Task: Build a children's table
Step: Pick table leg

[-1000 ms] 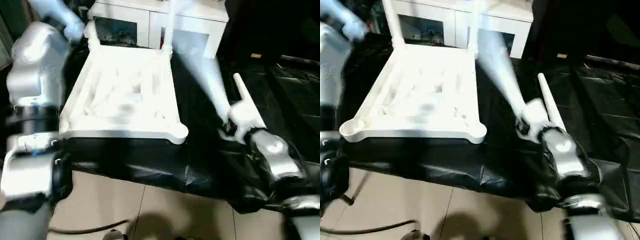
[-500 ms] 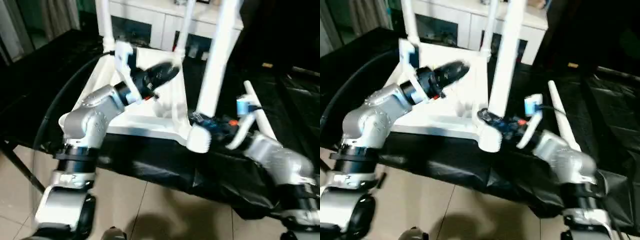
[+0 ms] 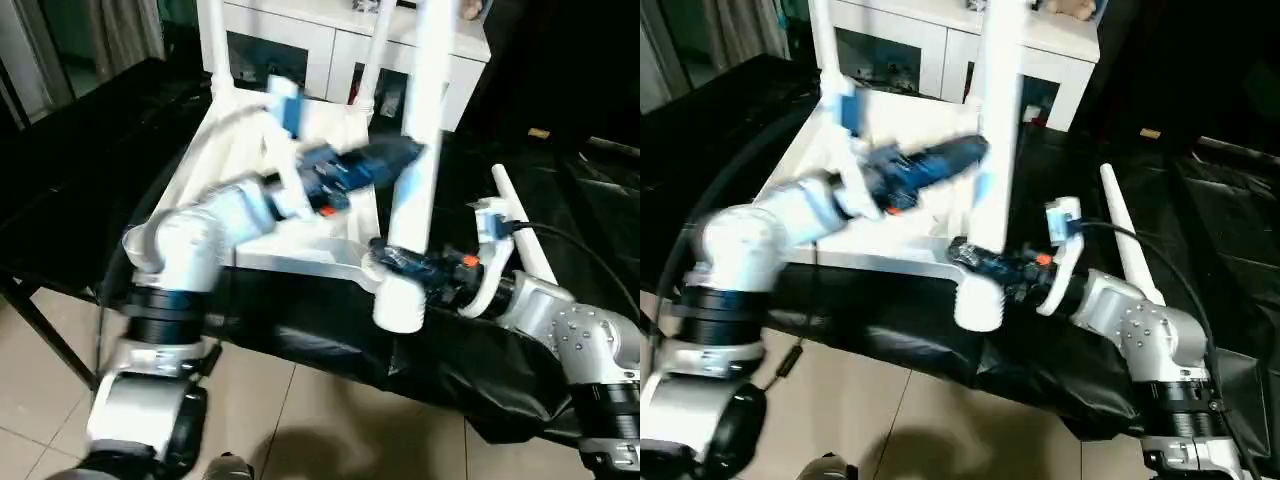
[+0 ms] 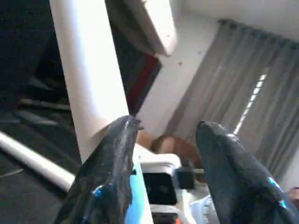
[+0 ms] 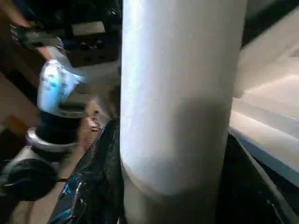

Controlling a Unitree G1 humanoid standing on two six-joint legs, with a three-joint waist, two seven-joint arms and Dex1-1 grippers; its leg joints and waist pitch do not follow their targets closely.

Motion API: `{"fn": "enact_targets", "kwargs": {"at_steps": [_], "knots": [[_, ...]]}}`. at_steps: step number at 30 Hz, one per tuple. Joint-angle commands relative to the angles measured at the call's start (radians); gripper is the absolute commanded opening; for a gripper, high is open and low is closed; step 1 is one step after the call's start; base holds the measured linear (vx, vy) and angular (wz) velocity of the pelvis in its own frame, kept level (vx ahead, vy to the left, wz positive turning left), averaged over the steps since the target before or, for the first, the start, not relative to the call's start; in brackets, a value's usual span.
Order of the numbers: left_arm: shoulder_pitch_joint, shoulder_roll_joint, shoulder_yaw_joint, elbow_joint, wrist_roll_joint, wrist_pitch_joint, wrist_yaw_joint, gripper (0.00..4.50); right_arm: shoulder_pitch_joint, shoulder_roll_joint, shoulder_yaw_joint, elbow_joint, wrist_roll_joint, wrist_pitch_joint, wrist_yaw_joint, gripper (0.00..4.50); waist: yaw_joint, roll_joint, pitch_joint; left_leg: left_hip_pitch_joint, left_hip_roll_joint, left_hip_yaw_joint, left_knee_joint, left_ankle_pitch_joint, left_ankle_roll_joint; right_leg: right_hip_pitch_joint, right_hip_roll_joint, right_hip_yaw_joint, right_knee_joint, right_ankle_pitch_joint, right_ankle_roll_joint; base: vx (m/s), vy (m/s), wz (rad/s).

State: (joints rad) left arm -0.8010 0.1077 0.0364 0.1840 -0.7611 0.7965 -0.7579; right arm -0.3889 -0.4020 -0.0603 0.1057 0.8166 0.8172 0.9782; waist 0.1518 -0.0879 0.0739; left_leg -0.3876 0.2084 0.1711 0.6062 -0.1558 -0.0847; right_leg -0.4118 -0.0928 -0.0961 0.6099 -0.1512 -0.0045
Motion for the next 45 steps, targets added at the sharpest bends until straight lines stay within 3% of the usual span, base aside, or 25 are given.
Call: {"fn": "enact_targets", "kwargs": {"at_steps": [1,2,3,5,6,7,8,10,11,12,14,15,19,24,33,36,40,43,45], "knots": [[-0.037,-0.027,-0.006,0.070,0.059,-0.036,0.093,2.80,0.000,-0.016,0.027,-0.075,-0.034,-0.032,0.008,1.87,0.001,0.004,-0.084,0.018,0.020,-0.005,-0.076,-0.262,-0.048,0.050,-0.057,0.039,-0.090,-0.414,-0.063,0.000,0.000,0.00],[-0.043,-0.036,0.006,0.080,0.054,-0.037,0.102,2.76,0.003,-0.018,0.035,-0.083,-0.048,-0.041,0.003,1.87,0.003,0.004,-0.083,0.014,0.017,-0.004,-0.074,-0.257,-0.046,0.051,-0.056,0.039,-0.092,-0.419,-0.055,0.000,0.000,0.00],[-0.054,-0.053,0.031,0.083,0.036,-0.039,0.118,2.95,0.007,-0.017,0.054,-0.095,-0.086,-0.065,-0.022,1.87,0.005,0.009,-0.086,0.014,0.017,-0.006,-0.074,-0.258,-0.047,0.054,-0.057,0.039,-0.090,-0.415,-0.053,0.000,0.000,0.00],[-0.056,-0.066,0.046,0.074,0.017,-0.044,0.116,3.21,0.011,-0.017,0.073,-0.101,-0.119,-0.089,-0.041,1.87,0.000,0.008,-0.086,0.007,0.015,-0.008,-0.076,-0.240,-0.044,0.061,-0.057,0.037,-0.089,-0.406,-0.044,0.000,0.000,0.00],[-0.059,-0.075,0.061,0.078,0.002,-0.040,0.121,3.24,0.011,-0.015,0.076,-0.103,-0.124,-0.093,-0.046,1.87,0.000,0.013,-0.089,0.012,0.018,-0.008,-0.074,-0.239,-0.043,0.056,-0.057,0.038,-0.088,-0.384,-0.059,0.000,0.000,0.00],[-0.061,-0.081,0.071,0.081,-0.008,-0.036,0.126,2.70,0.011,-0.013,0.077,-0.103,-0.126,-0.095,-0.049,1.87,-0.001,0.012,-0.089,0.014,0.018,-0.007,-0.073,-0.237,-0.040,0.054,-0.056,0.038,-0.087,-0.368,-0.071,0.000,0.000,0.00],[-0.062,-0.079,0.070,0.082,-0.009,-0.031,0.122,2.70,0.013,-0.015,0.083,-0.104,-0.133,-0.099,-0.049,1.87,-0.001,0.014,-0.088,0.013,0.019,-0.007,-0.074,-0.235,-0.037,0.056,-0.055,0.039,-0.084,-0.334,-0.096,0.000,0.000,0.00],[-0.065,-0.079,0.068,0.085,-0.006,-0.031,0.118,2.89,0.013,-0.015,0.087,-0.105,-0.142,-0.102,-0.049,1.87,0.000,0.014,-0.089,0.013,0.019,-0.007,-0.075,-0.240,-0.031,0.058,-0.052,0.038,-0.079,-0.306,-0.111,0.000,0.000,0.00],[-0.064,-0.069,0.051,0.088,0.007,-0.023,0.104,2.65,0.013,-0.018,0.093,-0.104,-0.152,-0.107,-0.046,1.87,0.000,0.016,-0.088,0.014,0.019,-0.007,-0.075,-0.240,-0.029,0.059,-0.052,0.039,-0.078,-0.298,-0.116,0.000,0.000,0.00],[-0.064,-0.061,0.033,0.093,0.021,-0.014,0.090,2.49,0.014,-0.019,0.100,-0.104,-0.166,-0.115,-0.043,1.87,-0.001,0.027,-0.088,0.016,0.020,-0.008,-0.077,-0.249,-0.031,0.058,-0.052,0.040,-0.079,-0.289,-0.123,0.000,0.000,0.00],[-0.057,-0.048,0.003,0.095,0.038,0.001,0.063,2.40,0.016,-0.016,0.109,-0.106,-0.180,-0.127,-0.044,1.87,0.000,0.025,-0.088,0.017,0.019,-0.008,-0.078,-0.258,-0.034,0.058,-0.052,0.039,-0.078,-0.287,-0.127,0.000,0.000,0.00],[-0.055,-0.050,-0.002,0.095,0.043,-0.001,0.062,2.44,0.017,-0.015,0.112,-0.104,-0.185,-0.133,-0.047,1.87,0.001,0.033,-0.087,0.019,0.020,-0.009,-0.078,-0.270,-0.036,0.058,-0.053,0.040,-0.077,-0.294,-0.132,0.000,0.000,0.00],[-0.066,-0.056,0.004,0.111,0.061,-0.018,0.084,1.92,0.020,-0.015,0.126,-0.101,-0.202,-0.144,-0.056,1.87,0.002,0.027,-0.085,0.019,0.020,-0.007,-0.079,-0.283,-0.033,0.059,-0.056,0.040,-0.083,-0.335,-0.127,0.000,0.000,0.00],[-0.066,-0.030,-0.015,0.107,0.060,-0.008,0.037,1.79,0.023,-0.024,0.147,-0.113,-0.226,-0.142,-0.041,1.87,-0.003,0.031,-0.084,0.021,0.019,-0.009,-0.080,-0.296,-0.034,0.057,-0.055,0.039,-0.088,-0.369,-0.109,0.000,0.000,0.00],[-0.062,0.012,-0.077,0.120,0.135,-0.066,-0.038,1.77,0.012,-0.023,0.155,-0.089,-0.277,-0.193,-0.058,1.87,-0.006,0.036,-0.086,0.019,0.021,-0.010,-0.082,-0.285,-0.034,0.058,-0.055,0.041,-0.082,-0.330,-0.126,0.000,0.000,0.00],[-0.072,0.030,-0.086,0.132,0.146,-0.073,-0.060,1.77,-0.002,-0.021,0.156,-0.068,-0.283,-0.204,-0.056,2.57,-0.006,0.033,-0.086,0.020,0.019,-0.009,-0.081,-0.290,-0.031,0.058,-0.056,0.041,-0.082,-0.338,-0.130,0.000,0.000,0.00],[-0.084,0.059,-0.125,0.131,0.178,-0.085,-0.116,1.77,-0.015,-0.040,0.186,-0.066,-0.306,-0.212,-0.017,2.84,-0.007,0.033,-0.084,0.022,0.021,-0.009,-0.082,-0.295,-0.030,0.057,-0.057,0.041,-0.083,-0.354,-0.124,0.000,0.000,0.00],[-0.095,0.059,-0.137,0.137,0.186,-0.098,-0.149,1.77,-0.034,-0.052,0.210,-0.051,-0.338,-0.220,-0.008,3.08,-0.007,0.042,-0.084,0.023,0.021,-0.008,-0.082,-0.301,-0.037,0.056,-0.057,0.043,-0.082,-0.341,-0.135,0.000,0.000,0.00],[-0.100,0.053,-0.135,0.142,0.180,-0.094,-0.155,1.77,-0.044,-0.062,0.220,-0.045,-0.350,-0.220,-0.003,3.09,-0.007,0.038,-0.085,0.022,0.021,-0.008,-0.081,-0.295,-0.037,0.058,-0.057,0.043,-0.080,-0.325,-0.145,0.000,0.000,0.00]]}}
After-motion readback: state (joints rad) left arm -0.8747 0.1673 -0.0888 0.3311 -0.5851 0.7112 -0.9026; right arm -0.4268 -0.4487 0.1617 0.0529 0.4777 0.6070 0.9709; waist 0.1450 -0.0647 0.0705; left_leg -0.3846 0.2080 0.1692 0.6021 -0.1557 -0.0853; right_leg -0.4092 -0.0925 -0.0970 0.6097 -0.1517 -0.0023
